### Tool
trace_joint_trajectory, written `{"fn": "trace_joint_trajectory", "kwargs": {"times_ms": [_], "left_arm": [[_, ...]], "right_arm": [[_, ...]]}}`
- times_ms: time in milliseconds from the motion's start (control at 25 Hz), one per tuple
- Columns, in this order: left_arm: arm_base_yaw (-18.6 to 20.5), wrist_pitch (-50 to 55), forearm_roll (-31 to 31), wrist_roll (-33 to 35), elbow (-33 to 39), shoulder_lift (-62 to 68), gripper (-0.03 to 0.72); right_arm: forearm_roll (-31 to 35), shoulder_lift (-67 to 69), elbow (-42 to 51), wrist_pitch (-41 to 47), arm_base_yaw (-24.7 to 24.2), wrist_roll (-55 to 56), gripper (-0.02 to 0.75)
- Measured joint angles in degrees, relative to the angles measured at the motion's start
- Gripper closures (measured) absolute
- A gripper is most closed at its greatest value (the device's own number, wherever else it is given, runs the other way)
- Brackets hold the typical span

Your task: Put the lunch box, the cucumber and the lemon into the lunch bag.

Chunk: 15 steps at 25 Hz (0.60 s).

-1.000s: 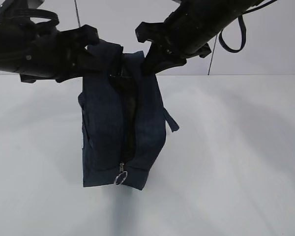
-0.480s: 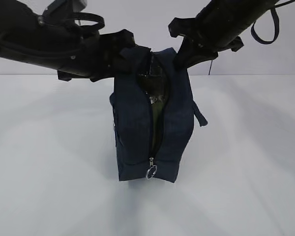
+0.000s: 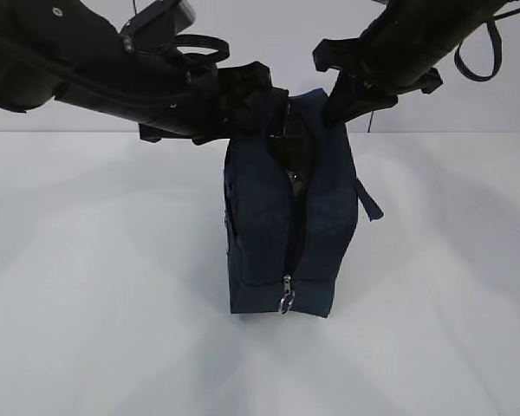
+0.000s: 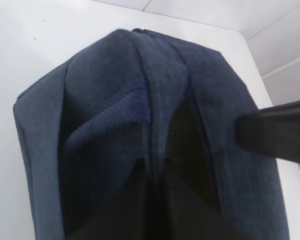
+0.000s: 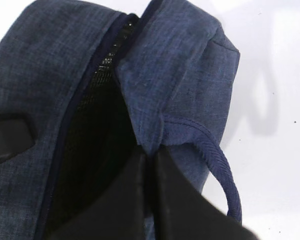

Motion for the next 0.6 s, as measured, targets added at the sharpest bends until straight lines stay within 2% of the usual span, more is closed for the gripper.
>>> {"fn": "trace_joint_trajectory", "kwargs": {"times_ms": [280, 360, 440, 600], "left_arm": [[0.0, -0.35, 0.0, 0.47, -0.22, 1.33, 0.683], [0.0, -0.73, 0.0, 0.47, -0.22, 1.33, 0.672], [0.0, -0.94, 0.0, 0.47, -0.22, 1.33, 0.644], [0.0, -1.57, 0.0, 0.55, -0.35, 1.33, 0.532]], "right_arm": [[0.57, 2.14, 0.0, -1.72, 0.01, 0.0, 0.714], [0.98, 2.41, 0.0, -2.27, 0.01, 0.0, 0.69], [1.33, 2.41, 0.0, -2.36, 0.01, 0.0, 0.622], [1.6, 2.41, 0.0, -2.36, 0.01, 0.0, 0.385]]}}
